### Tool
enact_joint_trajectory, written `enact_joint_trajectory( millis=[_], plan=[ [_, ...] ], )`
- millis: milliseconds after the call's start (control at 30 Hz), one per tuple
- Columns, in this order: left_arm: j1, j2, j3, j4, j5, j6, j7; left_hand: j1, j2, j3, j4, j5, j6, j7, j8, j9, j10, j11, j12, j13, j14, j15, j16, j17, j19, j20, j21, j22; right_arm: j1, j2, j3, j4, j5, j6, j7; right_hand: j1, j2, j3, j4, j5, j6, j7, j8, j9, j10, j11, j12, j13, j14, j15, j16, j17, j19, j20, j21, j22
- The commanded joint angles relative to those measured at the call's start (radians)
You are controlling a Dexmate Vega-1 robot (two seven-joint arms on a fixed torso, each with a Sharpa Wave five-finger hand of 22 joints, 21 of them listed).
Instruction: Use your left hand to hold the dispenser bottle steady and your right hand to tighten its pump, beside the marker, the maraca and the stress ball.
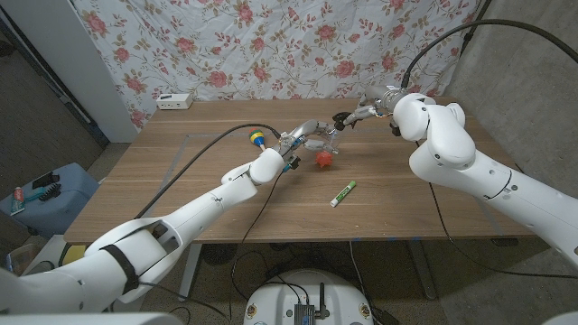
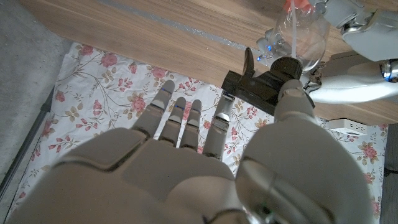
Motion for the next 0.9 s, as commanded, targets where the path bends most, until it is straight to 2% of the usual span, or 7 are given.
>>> enact_joint_trajectory(
  millis=[33,100,200,367,500,767,900],
  plan=[
    [-0.009,-0.008,0.004,0.02,-0.002,-0.008,0.001,-0.005,0.119,0.131,0.125,0.005,0.223,-0.05,0.007,0.003,0.072,-0.065,0.005,0.004,0.074,-0.133,0.009,0.002,0.006,-0.092,-0.001,0.001,0.047,0.012,-0.059,0.005,-0.01,-0.069,0.006,-0.014,0.002,0.003,0.009,-0.002,0.023,0.001,0.009,-0.001,0.026,-0.002,0.012,0.003,0.02,-0.001,0.008,0.002,0.013,-0.001,0.006,0.002],
    [-0.011,-0.009,0.005,0.022,-0.003,-0.009,0.0,-0.005,0.119,0.132,0.125,0.005,0.224,-0.049,0.007,0.003,0.073,-0.064,0.005,0.004,0.073,-0.135,0.009,0.002,0.006,-0.093,-0.001,0.001,0.057,0.017,-0.07,0.006,-0.013,-0.086,0.012,-0.02,0.002,0.003,0.01,-0.002,0.04,0.005,0.014,-0.003,0.038,-0.007,0.013,0.002,0.033,0.001,0.01,0.001,0.019,0.0,0.006,0.002],
    [-0.014,-0.012,0.006,0.029,-0.005,-0.011,-0.002,-0.006,0.119,0.132,0.126,0.005,0.225,-0.05,0.007,0.003,0.073,-0.064,0.004,0.004,0.073,-0.135,0.009,0.002,0.006,-0.092,-0.001,0.001,0.075,0.021,-0.086,0.008,-0.009,-0.111,0.025,-0.028,0.002,0.002,0.012,-0.002,0.053,0.002,0.018,-0.006,0.053,-0.001,0.016,0.002,0.041,0.004,0.011,0.001,0.025,0.002,0.007,0.002],
    [-0.021,-0.018,0.009,0.044,-0.007,-0.016,-0.004,-0.005,0.118,0.133,0.125,0.005,0.224,-0.051,0.006,0.003,0.072,-0.063,0.003,0.005,0.072,-0.134,0.009,0.002,0.006,-0.093,-0.001,0.001,0.093,0.031,-0.095,0.011,0.024,-0.149,0.015,-0.039,0.003,0.003,0.015,-0.002,0.08,0.012,0.024,-0.01,0.084,0.002,0.021,0.001,0.064,0.011,0.015,0.0,0.041,0.012,0.009,0.002],
    [-0.026,-0.022,0.01,0.056,-0.008,-0.021,-0.003,-0.005,0.119,0.133,0.126,0.006,0.224,-0.052,0.006,0.003,0.073,-0.064,0.003,0.005,0.073,-0.135,0.009,0.002,0.006,-0.091,-0.001,0.001,0.134,0.035,-0.134,0.018,0.034,-0.196,0.022,-0.046,0.005,0.005,0.016,-0.001,0.103,0.024,0.029,-0.014,0.103,0.004,0.022,0.001,0.08,0.018,0.017,-0.001,0.052,0.015,0.01,0.002],
    [-0.036,-0.029,0.014,0.074,-0.013,-0.028,-0.007,-0.005,0.118,0.134,0.125,0.006,0.226,-0.053,0.006,0.003,0.074,-0.064,0.001,0.006,0.073,-0.134,0.009,0.002,0.006,-0.091,-0.001,0.001,0.192,0.031,-0.193,0.025,0.089,-0.262,-0.012,-0.058,0.014,0.011,0.018,0.003,0.163,0.021,0.044,-0.022,0.143,0.011,0.025,0.0,0.117,0.02,0.02,-0.003,0.085,0.019,0.015,0.002],
    [-0.039,-0.031,0.015,0.08,-0.013,-0.03,-0.007,-0.005,0.119,0.135,0.125,0.006,0.222,-0.05,0.004,0.003,0.074,-0.063,0.001,0.006,0.072,-0.134,0.009,0.003,0.006,-0.091,-0.001,0.001,0.22,0.024,-0.229,0.02,0.112,-0.298,-0.047,-0.065,0.02,0.015,0.018,0.005,0.202,0.032,0.053,-0.028,0.169,0.011,0.027,-0.001,0.136,0.02,0.021,-0.004,0.105,0.021,0.017,0.003]
  ],
)
